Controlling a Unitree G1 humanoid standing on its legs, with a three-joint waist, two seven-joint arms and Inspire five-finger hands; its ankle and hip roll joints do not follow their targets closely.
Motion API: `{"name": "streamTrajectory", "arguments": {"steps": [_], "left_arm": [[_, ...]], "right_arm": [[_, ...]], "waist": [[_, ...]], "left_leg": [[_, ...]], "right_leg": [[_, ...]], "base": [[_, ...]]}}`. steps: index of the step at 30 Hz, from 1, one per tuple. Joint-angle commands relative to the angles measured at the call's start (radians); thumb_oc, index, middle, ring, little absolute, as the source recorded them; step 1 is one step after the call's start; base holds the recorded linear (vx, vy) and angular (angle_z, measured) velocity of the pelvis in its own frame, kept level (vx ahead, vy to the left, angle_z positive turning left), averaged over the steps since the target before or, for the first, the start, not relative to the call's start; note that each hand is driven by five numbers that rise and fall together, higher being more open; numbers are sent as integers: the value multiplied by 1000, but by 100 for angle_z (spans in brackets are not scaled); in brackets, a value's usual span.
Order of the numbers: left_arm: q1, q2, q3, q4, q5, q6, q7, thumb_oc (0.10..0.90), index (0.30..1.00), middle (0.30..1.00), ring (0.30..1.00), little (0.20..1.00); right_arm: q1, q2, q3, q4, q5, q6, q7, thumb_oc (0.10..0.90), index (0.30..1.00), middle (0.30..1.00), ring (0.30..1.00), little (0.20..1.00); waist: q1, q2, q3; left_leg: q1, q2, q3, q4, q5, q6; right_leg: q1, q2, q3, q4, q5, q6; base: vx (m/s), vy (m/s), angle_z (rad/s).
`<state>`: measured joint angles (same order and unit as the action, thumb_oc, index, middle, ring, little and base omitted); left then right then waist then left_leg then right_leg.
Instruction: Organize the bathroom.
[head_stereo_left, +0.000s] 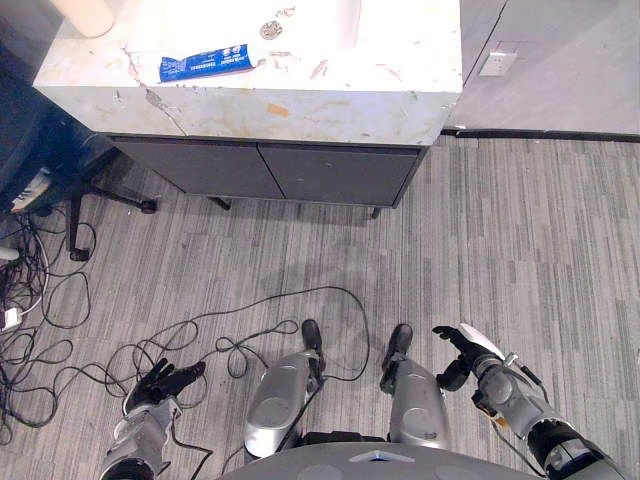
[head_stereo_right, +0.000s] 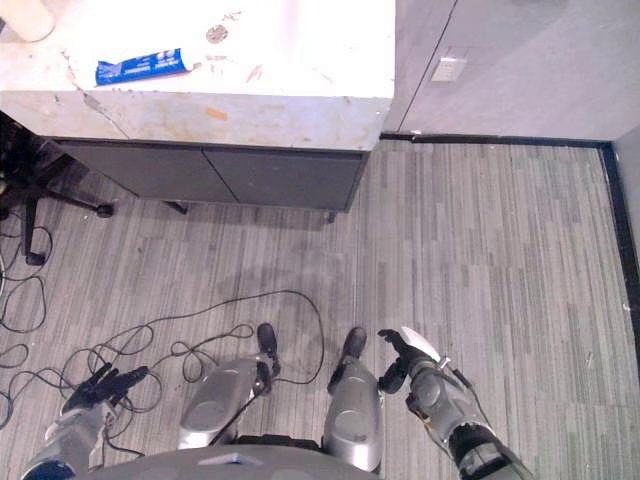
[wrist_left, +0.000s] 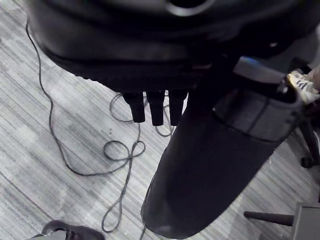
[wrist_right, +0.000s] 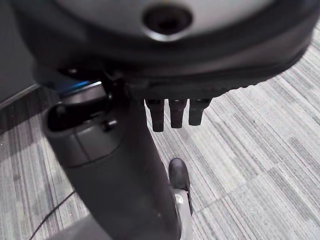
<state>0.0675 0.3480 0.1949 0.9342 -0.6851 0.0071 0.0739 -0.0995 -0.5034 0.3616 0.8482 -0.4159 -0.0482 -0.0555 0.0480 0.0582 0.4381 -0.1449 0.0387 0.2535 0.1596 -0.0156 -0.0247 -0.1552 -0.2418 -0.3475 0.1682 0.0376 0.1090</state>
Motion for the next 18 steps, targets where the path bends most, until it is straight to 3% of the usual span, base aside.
{"name": "streamTrajectory", "arguments": {"steps": [1,5,7,8,10,11,12,14,15,17,18], "left_arm": [[68,52,-27,-3,-35,2,-20,800,900,900,900,900],[85,38,-6,10,-9,3,-35,800,900,900,900,900],[92,26,8,25,3,-11,-45,800,900,900,900,900],[98,17,8,29,2,-16,-40,800,900,900,900,900],[116,7,8,29,-6,-9,-20,800,900,900,900,900],[119,4,8,29,-5,-4,-14,800,900,900,900,900],[119,2,10,40,5,-1,-18,800,900,900,900,900],[101,1,-6,69,17,0,-25,800,900,900,900,900],[83,-3,-18,80,12,-1,-22,800,900,900,900,900],[38,-9,-33,90,47,4,-20,800,900,900,900,900],[28,-1,-45,87,68,11,-21,800,900,900,900,900]], "right_arm": [[-30,-24,-7,-22,33,-6,-30,800,900,900,900,900],[-16,-30,-19,-31,45,2,-24,800,900,900,900,900],[-7,-35,-24,-33,42,1,-14,800,900,900,900,900],[-9,-45,-24,-36,42,2,-3,800,900,900,900,900],[-19,-50,-14,-37,48,9,8,800,900,900,900,900],[-24,-49,-10,-40,56,16,10,800,900,900,900,900],[-29,-46,-8,-48,63,27,14,800,900,900,900,900],[-18,-43,-11,-40,57,13,8,800,900,900,900,900],[-20,-39,-10,-18,57,-6,-7,800,900,900,900,900],[-17,-26,-29,8,29,-24,-14,800,900,900,900,900],[-5,-20,-31,2,43,-16,-24,800,900,900,900,900]], "waist": [[20,-29,-53],[20,-29,-77],[22,-30,-87],[32,-39,-85],[48,-48,-84],[50,-46,-87],[45,-39,-96],[32,-14,-114],[31,-10,-114],[18,-5,-117],[16,-7,-118]], "left_leg": [[25,50,-76,149,-134,-36],[56,58,-89,171,-112,-50],[24,73,-118,288,-24,-84],[-54,62,-195,447,59,-105],[-121,58,-286,492,103,-99],[-116,88,-293,437,116,-100],[-57,162,-275,298,145,-105],[15,238,-248,47,199,-120],[19,232,-265,14,178,-122],[21,197,-172,33,46,-122],[23,181,-155,40,17,-121]], "right_leg": [[-37,-37,43,67,-56,50],[-25,-29,36,68,-73,33],[4,-12,32,50,-86,5],[23,-14,41,46,-92,-16],[34,-24,77,58,-98,-23],[35,-25,83,65,-103,-21],[39,-26,84,76,-119,-15],[36,-37,92,88,-131,6],[23,-55,117,98,-130,22],[7,-128,100,103,-93,72],[10,-152,88,101,-75,92]], "base": [[45,-15,2],[66,1,9],[56,46,9],[47,123,13],[96,221,-2],[141,347,-56],[144,424,-82],[111,505,-69],[-1,477,-17],[-22,320,9],[18,130,22]]}}
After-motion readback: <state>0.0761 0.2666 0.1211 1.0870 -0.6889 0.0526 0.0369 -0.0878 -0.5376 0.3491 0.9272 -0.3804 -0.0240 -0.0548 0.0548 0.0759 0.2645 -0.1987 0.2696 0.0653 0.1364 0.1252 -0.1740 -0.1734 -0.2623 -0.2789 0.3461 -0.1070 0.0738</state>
